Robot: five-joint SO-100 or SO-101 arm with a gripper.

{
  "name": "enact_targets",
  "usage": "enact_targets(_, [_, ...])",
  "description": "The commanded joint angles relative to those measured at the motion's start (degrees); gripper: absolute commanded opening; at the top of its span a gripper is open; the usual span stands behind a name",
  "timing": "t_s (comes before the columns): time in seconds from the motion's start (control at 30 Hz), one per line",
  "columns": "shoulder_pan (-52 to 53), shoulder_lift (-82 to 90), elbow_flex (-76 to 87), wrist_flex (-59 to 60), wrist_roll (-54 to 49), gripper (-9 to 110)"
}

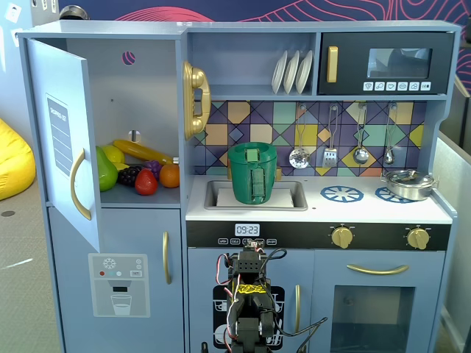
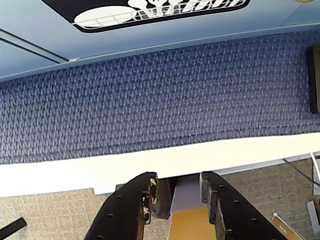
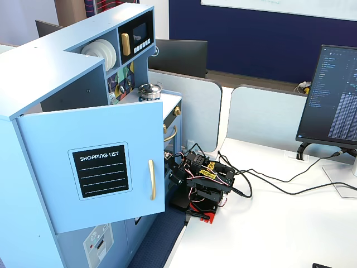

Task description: Close the left cabinet door

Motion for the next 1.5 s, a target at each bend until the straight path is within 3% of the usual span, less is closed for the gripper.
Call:
enact_targets(0.0, [4.04,-0.26,-0.44,10.63,-0.62,0])
enact_targets(0.4, [0.44,-0.35,-0.44,10.63,-0.79,0])
enact_targets(0.77, [-36.74,0.53,-6.06,-14.59,1.85,0])
enact_targets(0.93, [-53.70,-0.79,-11.78,-21.71,-3.78,0])
enact_targets(1.1, [-71.02,-5.71,-16.70,-36.39,-8.96,0])
enact_targets(1.33, [-86.13,-16.52,-24.70,-56.25,-7.38,0])
enact_targets(1.47, [-92.55,-23.55,-30.32,-61.70,-7.65,0])
